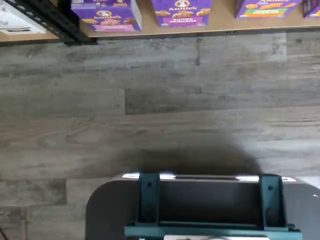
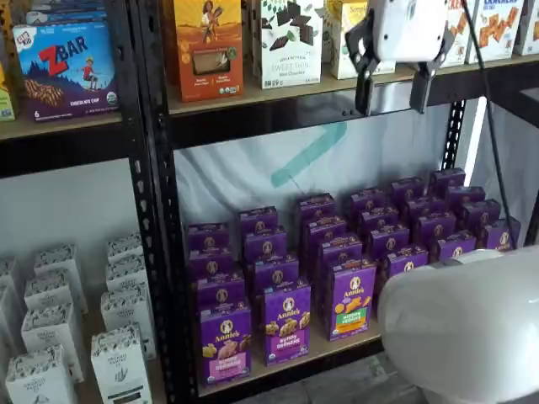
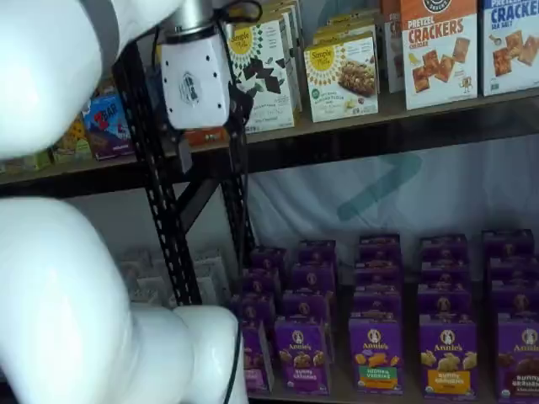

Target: Pick up the purple box with a pink patch in the middle, on the bottom shelf, the first box from the left

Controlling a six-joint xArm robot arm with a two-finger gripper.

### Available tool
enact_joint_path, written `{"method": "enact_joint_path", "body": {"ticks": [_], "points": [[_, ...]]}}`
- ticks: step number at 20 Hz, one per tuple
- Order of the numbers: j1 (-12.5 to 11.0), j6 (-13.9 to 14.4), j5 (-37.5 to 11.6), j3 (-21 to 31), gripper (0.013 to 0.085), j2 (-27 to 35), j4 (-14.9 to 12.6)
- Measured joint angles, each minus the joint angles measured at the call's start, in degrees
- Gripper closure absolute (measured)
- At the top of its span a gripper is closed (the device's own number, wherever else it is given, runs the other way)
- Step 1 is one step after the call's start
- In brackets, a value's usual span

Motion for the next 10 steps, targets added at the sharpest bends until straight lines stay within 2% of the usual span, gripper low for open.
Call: {"method": "enact_joint_path", "body": {"ticks": [2, 5, 8, 10], "points": [[-0.6, -0.3, -2.3, 3.0, 0.013, -0.8, 1.3], [0.0, 0.1, -4.4, 6.6, 0.013, -0.9, 1.3], [-0.4, -0.8, -9.7, 12.4, 0.013, -2.6, 2.3], [-0.2, -0.9, -12.5, 15.5, 0.013, -3.0, 2.1]]}}
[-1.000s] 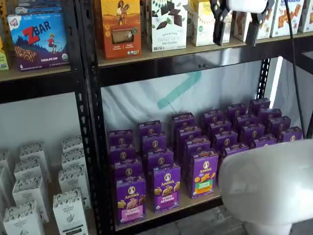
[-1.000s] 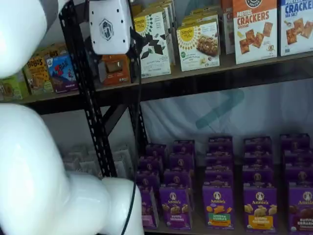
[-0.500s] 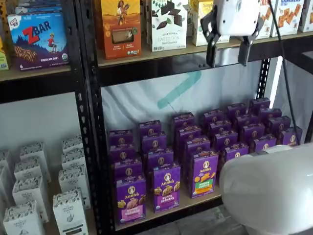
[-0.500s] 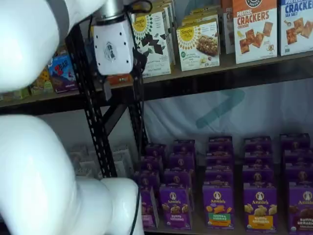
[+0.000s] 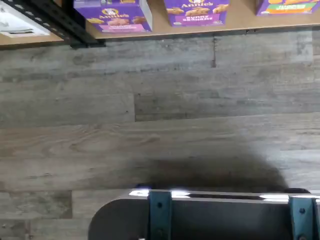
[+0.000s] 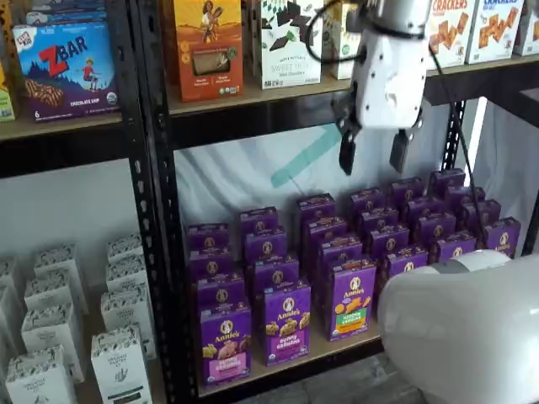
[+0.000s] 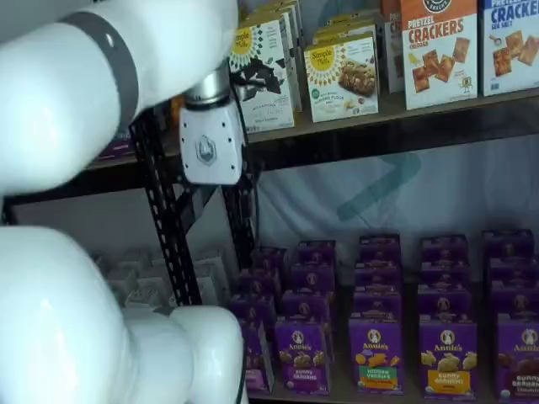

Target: Pick up the purple box with a pink patch in the middle, on the bottom shelf, the first box from the left

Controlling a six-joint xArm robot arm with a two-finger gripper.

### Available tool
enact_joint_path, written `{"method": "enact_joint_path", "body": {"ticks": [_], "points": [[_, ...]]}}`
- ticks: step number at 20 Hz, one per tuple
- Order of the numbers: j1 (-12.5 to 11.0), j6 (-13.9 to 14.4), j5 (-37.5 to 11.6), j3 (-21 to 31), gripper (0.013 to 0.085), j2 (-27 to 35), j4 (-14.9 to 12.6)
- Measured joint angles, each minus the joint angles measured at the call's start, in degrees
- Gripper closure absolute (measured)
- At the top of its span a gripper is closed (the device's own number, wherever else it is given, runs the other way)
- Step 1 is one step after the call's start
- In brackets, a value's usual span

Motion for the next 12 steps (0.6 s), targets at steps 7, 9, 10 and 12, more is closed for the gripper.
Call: {"method": "enact_joint_path", "body": {"ticks": [7, 9, 10, 12], "points": [[2.6, 1.8, -10.4, 9.9, 0.013, -0.2, -3.5], [3.9, 3.3, -12.5, 11.7, 0.013, 1.2, -5.6], [4.4, 3.8, -13.4, 12.4, 0.013, 1.9, -6.3], [5.3, 5.0, -16.3, 14.6, 0.013, 3.5, -7.6]]}}
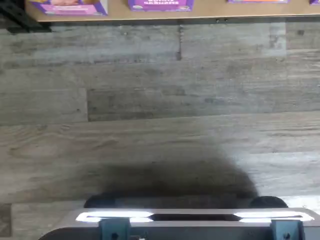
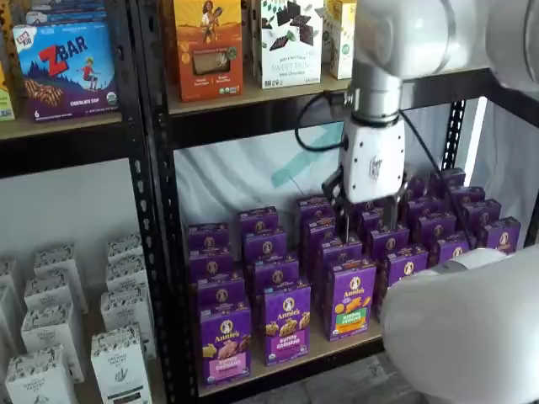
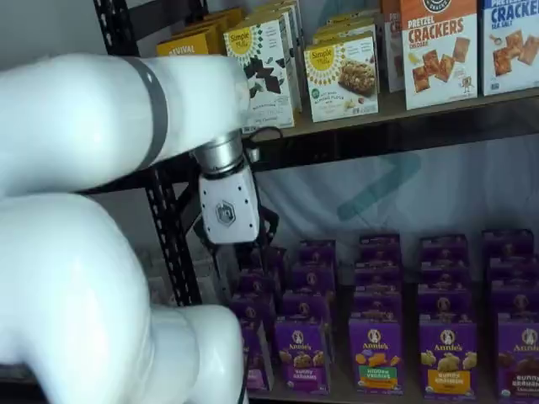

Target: Pick up the purple box with a pink patch in the middle, on the bottom shelf, the first box from the left

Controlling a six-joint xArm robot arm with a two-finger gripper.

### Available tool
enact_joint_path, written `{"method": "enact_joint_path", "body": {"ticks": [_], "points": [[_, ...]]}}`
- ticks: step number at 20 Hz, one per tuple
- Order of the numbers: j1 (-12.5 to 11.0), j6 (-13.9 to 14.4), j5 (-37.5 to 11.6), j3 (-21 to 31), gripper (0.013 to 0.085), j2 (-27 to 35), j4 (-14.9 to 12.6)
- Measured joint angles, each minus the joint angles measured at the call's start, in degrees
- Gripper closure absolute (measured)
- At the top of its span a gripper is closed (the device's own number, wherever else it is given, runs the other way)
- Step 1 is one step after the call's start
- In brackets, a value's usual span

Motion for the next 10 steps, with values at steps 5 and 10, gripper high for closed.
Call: {"method": "enact_joint_path", "body": {"ticks": [5, 10], "points": [[2.2, 3.1, -9.0, 4.6, 0.013, 3.9, -2.2], [4.0, 5.3, -19.1, 7.4, 0.013, 10.0, -2.2]]}}
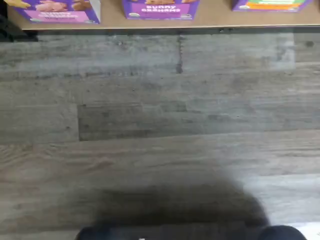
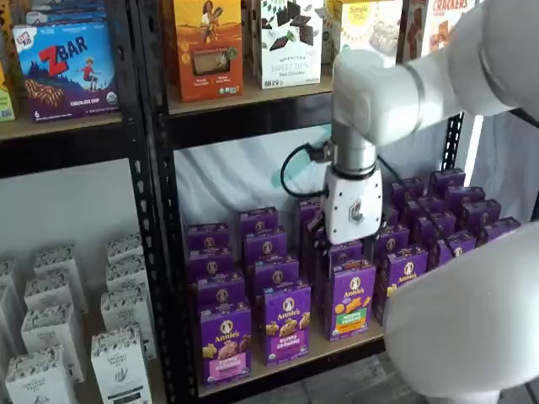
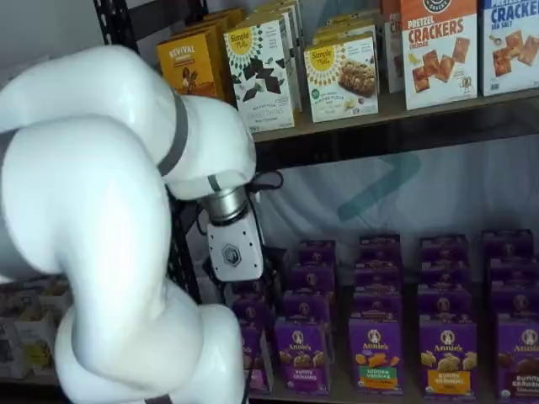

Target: Pick up the purple box with a pink patch in the middle, on the bottom shelf, the first box from the left

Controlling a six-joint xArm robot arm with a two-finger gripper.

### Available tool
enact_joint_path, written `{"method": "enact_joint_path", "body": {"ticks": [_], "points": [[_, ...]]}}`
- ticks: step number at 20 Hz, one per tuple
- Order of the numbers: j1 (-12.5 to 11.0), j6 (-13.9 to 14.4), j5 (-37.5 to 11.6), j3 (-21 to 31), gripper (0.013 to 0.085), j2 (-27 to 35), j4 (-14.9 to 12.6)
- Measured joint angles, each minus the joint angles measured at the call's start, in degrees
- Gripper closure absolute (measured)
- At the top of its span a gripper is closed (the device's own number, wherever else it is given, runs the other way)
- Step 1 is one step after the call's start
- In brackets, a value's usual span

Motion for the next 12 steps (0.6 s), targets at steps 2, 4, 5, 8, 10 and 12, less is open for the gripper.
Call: {"method": "enact_joint_path", "body": {"ticks": [2, 4, 5, 8, 10, 12], "points": [[0.9, 1.0, -3.7, 0.3, 0.013, 3.7, -0.1], [1.5, 1.4, -6.8, 0.5, 0.013, 7.0, 0.5], [1.7, 1.4, -8.1, 0.5, 0.013, 8.3, 0.9], [2.2, -0.1, -12.0, 0.4, 0.013, 12.9, 3.9], [3.0, 0.2, -14.4, 0.1, 0.013, 15.7, 4.3], [3.8, 1.5, -17.3, -0.2, 0.013, 18.8, 3.6]]}}
